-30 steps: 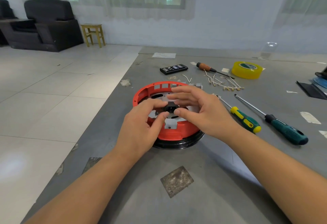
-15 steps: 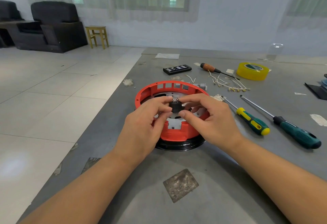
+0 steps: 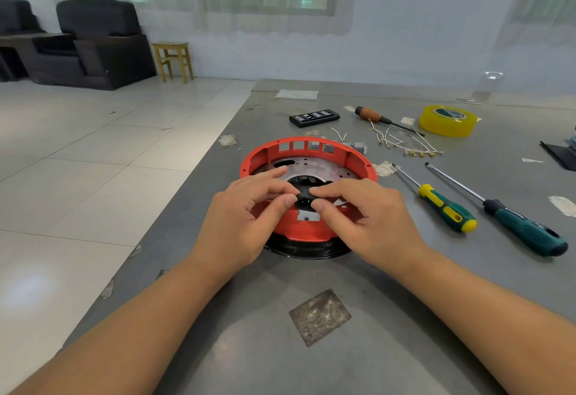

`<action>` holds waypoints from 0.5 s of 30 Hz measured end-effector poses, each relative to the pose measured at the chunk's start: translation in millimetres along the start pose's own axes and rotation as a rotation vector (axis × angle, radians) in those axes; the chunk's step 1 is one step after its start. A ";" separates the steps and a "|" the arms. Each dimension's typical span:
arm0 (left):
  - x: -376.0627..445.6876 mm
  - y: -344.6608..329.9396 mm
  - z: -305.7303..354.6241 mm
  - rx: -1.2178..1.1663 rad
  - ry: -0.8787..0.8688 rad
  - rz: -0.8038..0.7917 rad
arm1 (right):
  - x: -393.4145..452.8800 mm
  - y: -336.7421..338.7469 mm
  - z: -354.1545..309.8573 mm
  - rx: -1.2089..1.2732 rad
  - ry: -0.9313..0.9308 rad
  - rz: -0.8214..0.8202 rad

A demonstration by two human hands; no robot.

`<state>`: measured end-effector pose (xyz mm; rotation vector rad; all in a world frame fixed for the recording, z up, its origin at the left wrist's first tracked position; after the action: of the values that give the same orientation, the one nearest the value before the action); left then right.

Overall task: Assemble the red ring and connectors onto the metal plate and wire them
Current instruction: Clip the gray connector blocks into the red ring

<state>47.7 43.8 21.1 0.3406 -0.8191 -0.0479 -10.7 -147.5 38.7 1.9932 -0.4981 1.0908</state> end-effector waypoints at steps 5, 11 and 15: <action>-0.2 4.9 -2.6 0.002 0.047 -0.030 | -0.8 0.8 -3.1 -0.008 -0.019 0.017; -1.1 6.7 -1.7 -0.015 0.056 -0.062 | 0.2 1.7 -5.8 -0.017 0.028 0.018; -1.8 7.9 0.0 -0.028 0.047 -0.079 | 0.0 2.3 -5.3 -0.006 0.021 0.030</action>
<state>45.8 51.6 22.4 0.3463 -0.7573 -0.1250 -15.0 -144.7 41.4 1.9727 -0.5212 1.1255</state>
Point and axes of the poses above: each hand's wrist, its own x-axis towards the middle knuckle, its own y-axis out of the back of the hand, z = x × y, the point moved 5 cm from there along x, towards the middle knuckle, and after that the axes turned 8 degrees about z, right-handed, at the moved point
